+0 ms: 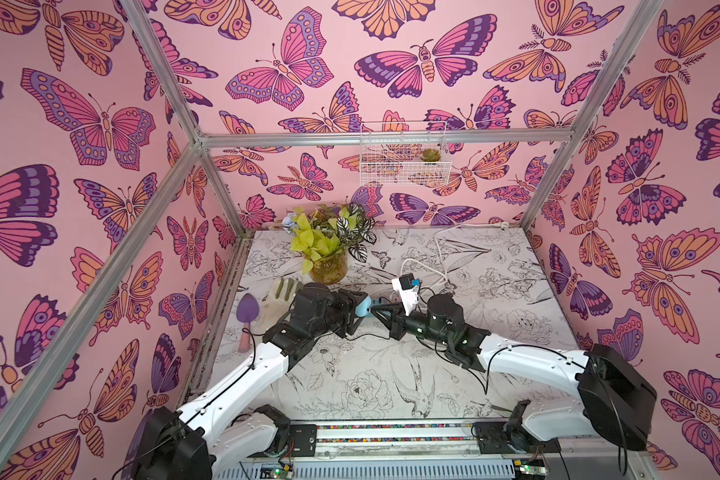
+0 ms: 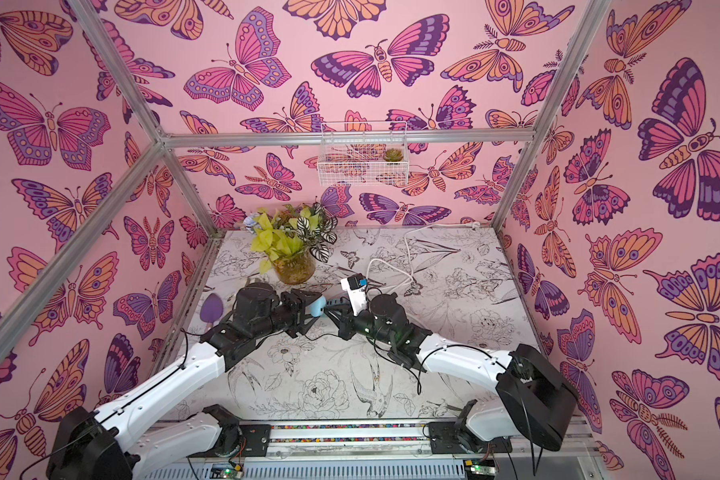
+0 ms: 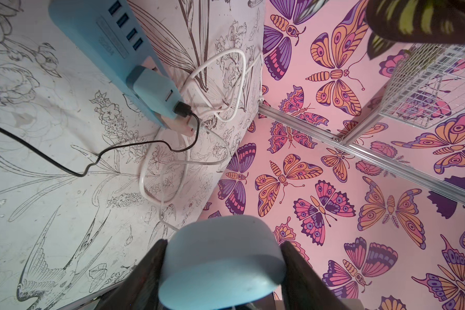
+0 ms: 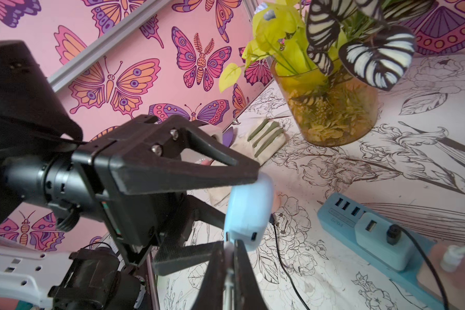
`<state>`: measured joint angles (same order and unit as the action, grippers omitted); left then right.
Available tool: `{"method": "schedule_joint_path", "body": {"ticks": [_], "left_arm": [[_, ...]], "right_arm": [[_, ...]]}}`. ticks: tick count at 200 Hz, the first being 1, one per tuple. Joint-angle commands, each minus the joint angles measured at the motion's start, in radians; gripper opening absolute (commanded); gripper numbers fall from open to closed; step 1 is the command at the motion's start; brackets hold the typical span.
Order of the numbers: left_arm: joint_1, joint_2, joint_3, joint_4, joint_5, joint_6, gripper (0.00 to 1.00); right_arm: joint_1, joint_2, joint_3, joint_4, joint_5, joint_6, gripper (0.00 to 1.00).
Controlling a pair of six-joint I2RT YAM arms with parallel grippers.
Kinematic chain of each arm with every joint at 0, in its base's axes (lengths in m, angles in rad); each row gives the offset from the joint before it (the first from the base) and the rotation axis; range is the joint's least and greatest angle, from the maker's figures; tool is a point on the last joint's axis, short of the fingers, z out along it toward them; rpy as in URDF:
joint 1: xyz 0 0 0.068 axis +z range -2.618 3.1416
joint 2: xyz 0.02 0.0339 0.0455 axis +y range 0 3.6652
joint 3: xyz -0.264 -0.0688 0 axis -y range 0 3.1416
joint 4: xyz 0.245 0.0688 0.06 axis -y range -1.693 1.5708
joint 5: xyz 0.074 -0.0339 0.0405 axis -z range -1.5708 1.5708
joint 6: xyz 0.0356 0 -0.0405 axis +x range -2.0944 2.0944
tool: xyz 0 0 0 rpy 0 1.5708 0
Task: Charge the bluetooth headset
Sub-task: Insert the charging cable into the bluetooth headset.
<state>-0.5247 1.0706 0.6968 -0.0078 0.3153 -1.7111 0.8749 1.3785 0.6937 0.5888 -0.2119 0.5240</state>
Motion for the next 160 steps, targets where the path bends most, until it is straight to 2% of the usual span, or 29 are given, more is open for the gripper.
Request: {"method": "schedule_joint_path", "body": {"ticks": [1, 160], "left_arm": [[-0.006, -0.026, -0.017, 0.049, 0.002, -0.027, 0.46], [-0.032, -0.012, -0.031, 0.077, 0.008, -0.036, 0.45]], "right_arm": [[0.006, 0.002, -0.020, 0.050, 0.059, 0.024, 0.00], [0.006, -0.065, -0.028, 0.030, 0.097, -0.014, 0.00]]}}
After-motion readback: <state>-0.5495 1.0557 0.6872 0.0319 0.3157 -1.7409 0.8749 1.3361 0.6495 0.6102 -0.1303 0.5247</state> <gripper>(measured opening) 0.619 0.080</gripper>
